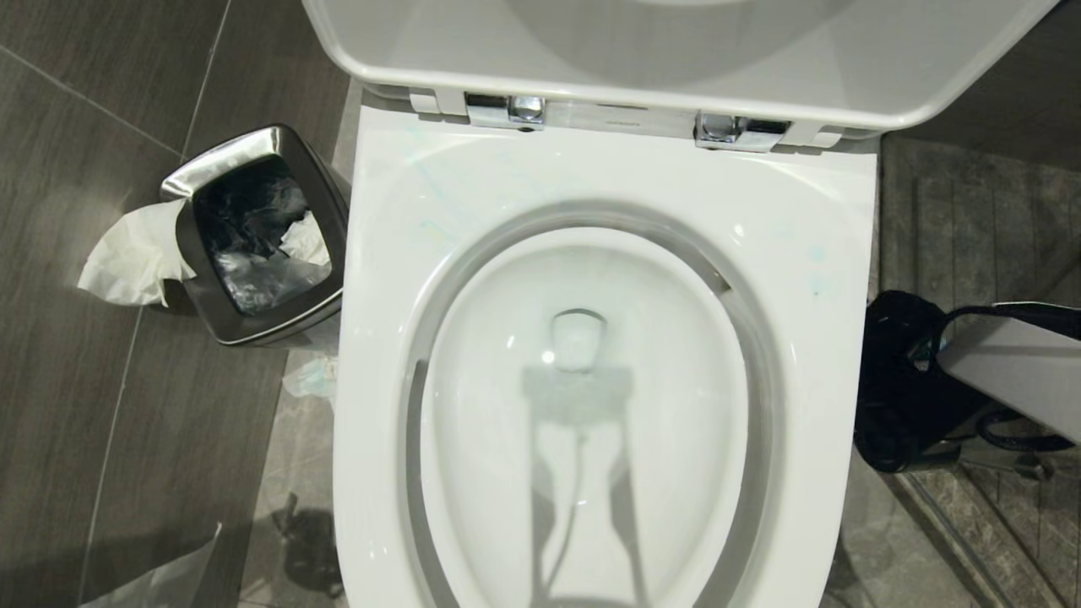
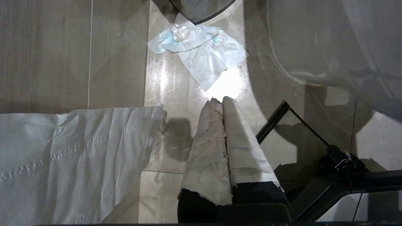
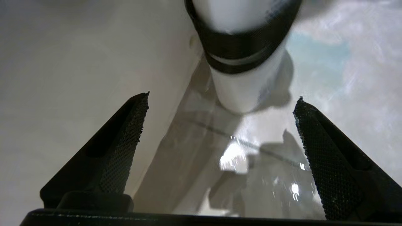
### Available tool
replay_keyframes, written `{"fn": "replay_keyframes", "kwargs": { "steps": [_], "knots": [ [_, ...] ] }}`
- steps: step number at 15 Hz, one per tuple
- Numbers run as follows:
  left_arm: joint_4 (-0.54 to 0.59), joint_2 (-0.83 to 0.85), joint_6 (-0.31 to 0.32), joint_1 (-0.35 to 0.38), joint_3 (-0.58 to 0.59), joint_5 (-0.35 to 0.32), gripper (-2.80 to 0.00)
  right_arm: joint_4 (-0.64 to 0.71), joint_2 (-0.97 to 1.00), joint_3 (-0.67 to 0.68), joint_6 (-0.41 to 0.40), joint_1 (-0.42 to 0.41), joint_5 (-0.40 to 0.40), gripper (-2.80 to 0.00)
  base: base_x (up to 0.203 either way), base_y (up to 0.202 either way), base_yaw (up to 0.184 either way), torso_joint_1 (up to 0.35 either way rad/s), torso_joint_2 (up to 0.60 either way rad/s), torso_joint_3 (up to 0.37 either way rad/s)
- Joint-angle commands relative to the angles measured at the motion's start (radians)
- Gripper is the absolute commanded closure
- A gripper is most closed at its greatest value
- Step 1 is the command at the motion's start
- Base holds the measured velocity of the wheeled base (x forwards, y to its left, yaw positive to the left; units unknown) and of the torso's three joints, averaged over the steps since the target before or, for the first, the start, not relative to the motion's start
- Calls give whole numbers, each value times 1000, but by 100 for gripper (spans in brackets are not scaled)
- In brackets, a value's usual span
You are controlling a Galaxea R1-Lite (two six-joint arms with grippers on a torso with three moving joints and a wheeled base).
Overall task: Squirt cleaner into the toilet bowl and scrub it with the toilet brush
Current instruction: Pour in the cleaning agent
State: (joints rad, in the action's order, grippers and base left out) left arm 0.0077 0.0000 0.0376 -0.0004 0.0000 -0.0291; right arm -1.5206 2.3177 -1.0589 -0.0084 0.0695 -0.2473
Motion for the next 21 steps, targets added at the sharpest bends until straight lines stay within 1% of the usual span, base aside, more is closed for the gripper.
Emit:
{"fn": "replay_keyframes", "kwargs": {
  "steps": [1, 2, 5, 11, 14, 18, 21],
  "knots": [
    [0, 0, 2, 0, 3, 0, 0, -9, 30, -46, -13, 8, -1, -280, 0, 0, 0, 0, 0, 0],
    [0, 0, 1, 0, 3, 0, 0, -9, 36, -55, -33, 9, -1, -280, 0, 0, 0, 0, 0, 0],
    [0, 0, 1, 0, 3, 0, 0, -9, 45, -64, -52, 16, 0, -280, 0, 0, 0, 0, 0, 0],
    [0, 0, 1, 0, 3, 0, 0, -9, 40, -112, -126, 13, 6, -280, 0, 0, 0, 0, 0, 0],
    [0, 0, 1, 0, 3, 0, 0, -9, 31, -121, -137, 13, 6, -280, 0, 0, 0, 0, 0, 0],
    [0, 0, 1, 0, 3, 0, 0, -9, 48, -209, -166, 9, 6, -280, 0, 0, 0, 0, 0, 0],
    [0, 0, 1, 0, 3, 0, 0, -9, 58, -221, -167, 9, 6, -280, 0, 0, 0, 0, 0, 0]
  ]
}}
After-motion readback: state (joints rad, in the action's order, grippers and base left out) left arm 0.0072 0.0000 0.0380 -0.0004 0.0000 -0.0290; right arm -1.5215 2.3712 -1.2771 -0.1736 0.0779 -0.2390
